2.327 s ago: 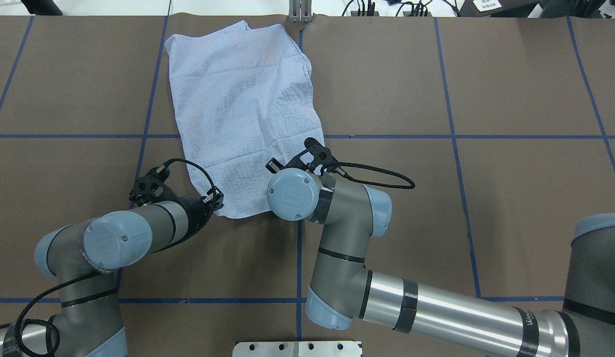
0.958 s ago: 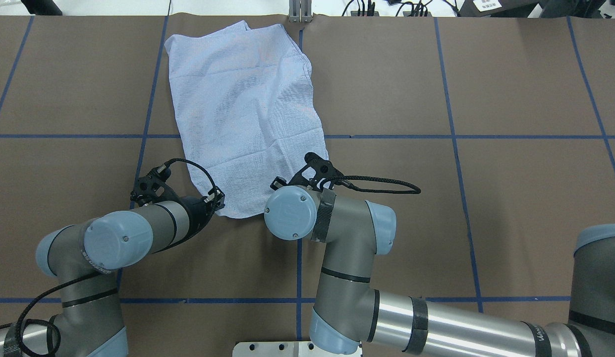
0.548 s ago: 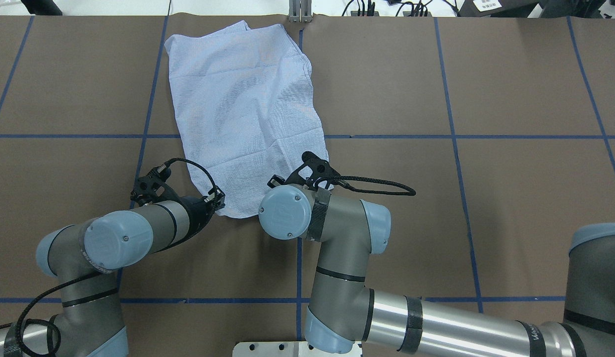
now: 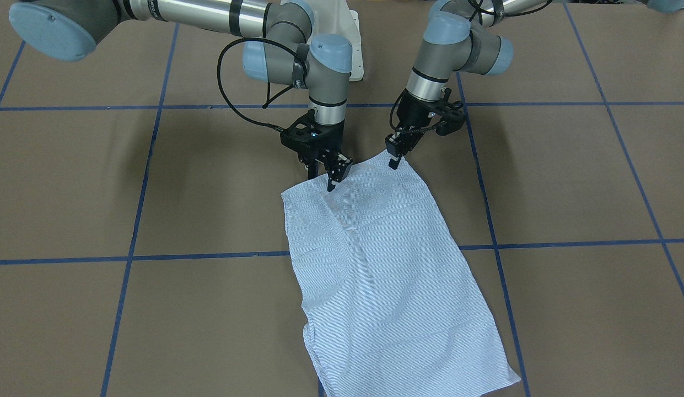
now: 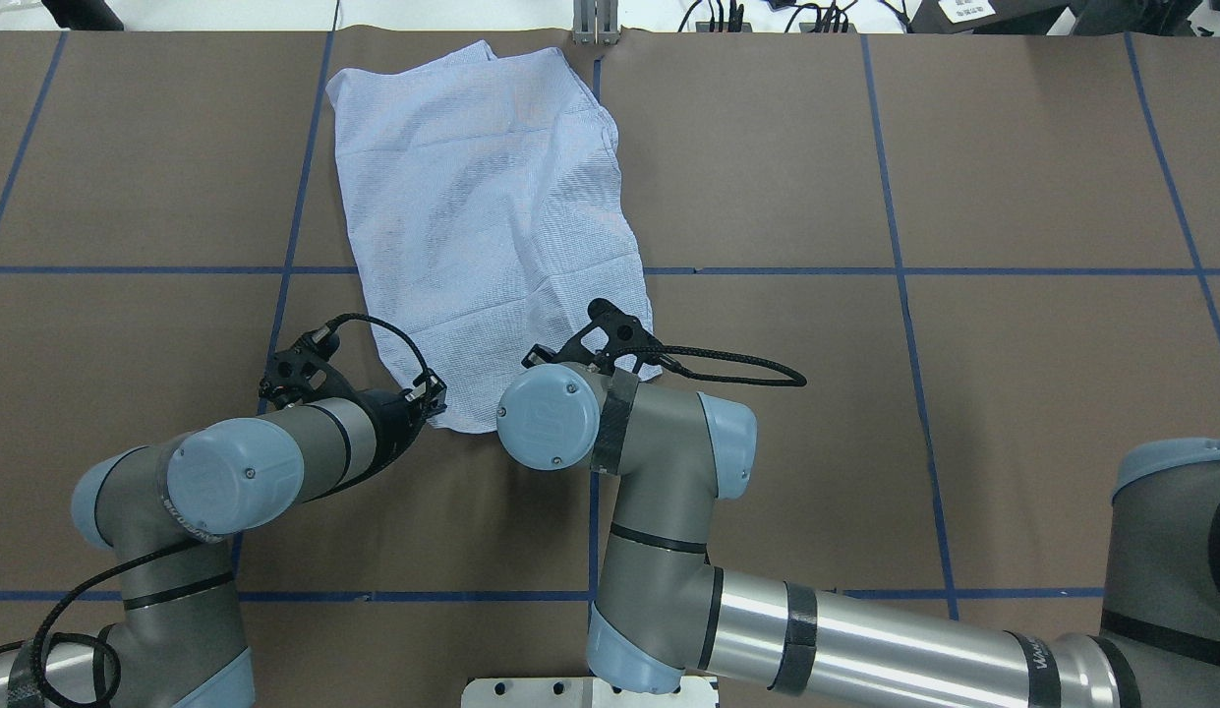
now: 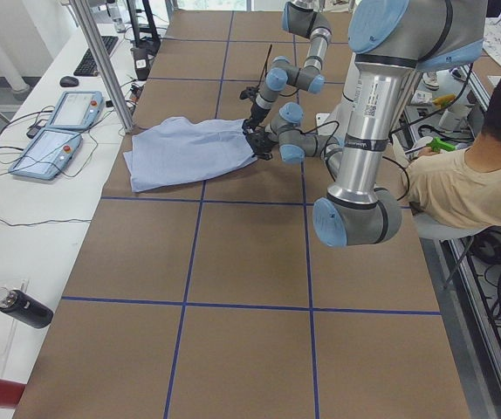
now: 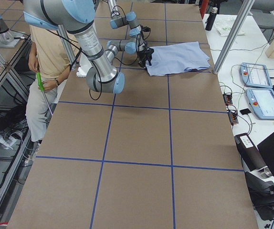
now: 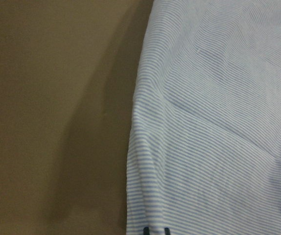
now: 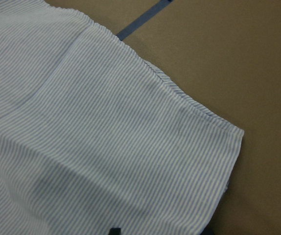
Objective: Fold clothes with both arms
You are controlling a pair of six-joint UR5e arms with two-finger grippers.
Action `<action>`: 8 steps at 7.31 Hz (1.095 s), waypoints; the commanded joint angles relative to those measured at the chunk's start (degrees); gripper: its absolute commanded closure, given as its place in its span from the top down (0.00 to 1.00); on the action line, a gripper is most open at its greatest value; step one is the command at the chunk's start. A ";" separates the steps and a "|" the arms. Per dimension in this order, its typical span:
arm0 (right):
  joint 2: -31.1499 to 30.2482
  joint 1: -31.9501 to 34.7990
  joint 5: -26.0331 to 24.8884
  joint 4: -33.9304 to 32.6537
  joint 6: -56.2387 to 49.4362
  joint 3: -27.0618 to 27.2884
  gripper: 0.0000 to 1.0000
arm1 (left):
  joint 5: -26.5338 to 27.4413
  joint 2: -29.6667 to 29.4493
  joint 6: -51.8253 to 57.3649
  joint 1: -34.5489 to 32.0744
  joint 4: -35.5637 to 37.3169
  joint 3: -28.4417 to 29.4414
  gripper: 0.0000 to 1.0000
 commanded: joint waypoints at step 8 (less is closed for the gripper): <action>1.45 0.70 -2.79 3.15 4.32 -2.45 0.00 | -0.03 -0.26 0.00 0.05 -0.09 -0.61 0.00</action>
